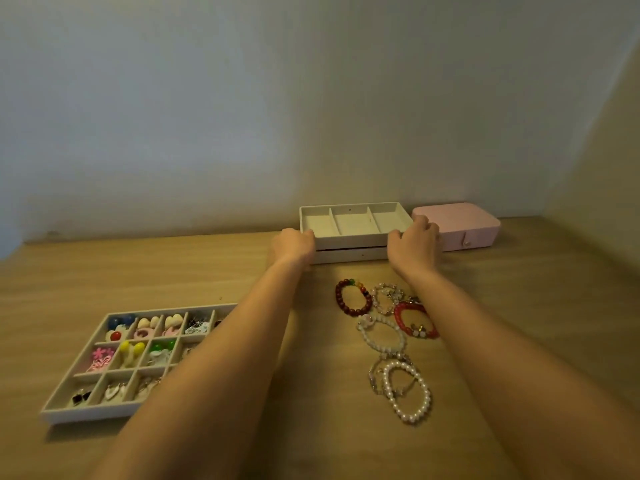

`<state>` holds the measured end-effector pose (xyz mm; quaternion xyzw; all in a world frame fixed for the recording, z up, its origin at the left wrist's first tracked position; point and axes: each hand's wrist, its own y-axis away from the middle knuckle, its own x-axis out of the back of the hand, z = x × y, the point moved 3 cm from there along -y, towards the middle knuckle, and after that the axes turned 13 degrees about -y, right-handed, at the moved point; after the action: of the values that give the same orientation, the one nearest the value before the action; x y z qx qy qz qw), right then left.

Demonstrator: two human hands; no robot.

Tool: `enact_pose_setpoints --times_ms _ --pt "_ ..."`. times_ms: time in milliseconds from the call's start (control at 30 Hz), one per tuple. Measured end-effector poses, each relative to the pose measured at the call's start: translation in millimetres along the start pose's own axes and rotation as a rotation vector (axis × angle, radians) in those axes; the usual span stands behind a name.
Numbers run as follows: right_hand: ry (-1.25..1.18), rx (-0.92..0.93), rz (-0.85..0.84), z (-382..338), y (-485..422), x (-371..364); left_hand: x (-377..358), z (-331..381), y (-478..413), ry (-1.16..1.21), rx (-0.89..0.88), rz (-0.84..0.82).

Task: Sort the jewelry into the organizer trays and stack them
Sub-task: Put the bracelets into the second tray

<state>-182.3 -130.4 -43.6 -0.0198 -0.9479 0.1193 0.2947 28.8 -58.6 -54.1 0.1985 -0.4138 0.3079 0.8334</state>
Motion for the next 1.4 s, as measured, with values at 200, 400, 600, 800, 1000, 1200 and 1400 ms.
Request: enact_pose_setpoints --times_ms 200,400,600,800,1000,1200,1400 --pt "-0.053 0.011 0.041 -23 16 22 30 3 27 0.202 0.001 0.129" --pt "0.037 -0.063 0.060 -54 59 65 86 -14 83 0.181 -0.017 0.126" --pt "0.157 -0.111 -0.097 -54 120 106 116 -46 152 0.101 -0.053 0.050" --pt "0.362 -0.057 -0.312 -31 189 137 122 -89 242 -0.272 -0.183 -0.107" --pt "0.306 -0.104 -0.535 1 239 154 107 -120 315 -0.478 -0.257 -0.235" --pt "0.367 -0.127 -0.653 29 270 157 94 -133 332 -0.457 -0.227 -0.168" --pt "0.394 -0.141 -0.710 23 272 152 78 -145 324 -0.604 -0.203 -0.101"
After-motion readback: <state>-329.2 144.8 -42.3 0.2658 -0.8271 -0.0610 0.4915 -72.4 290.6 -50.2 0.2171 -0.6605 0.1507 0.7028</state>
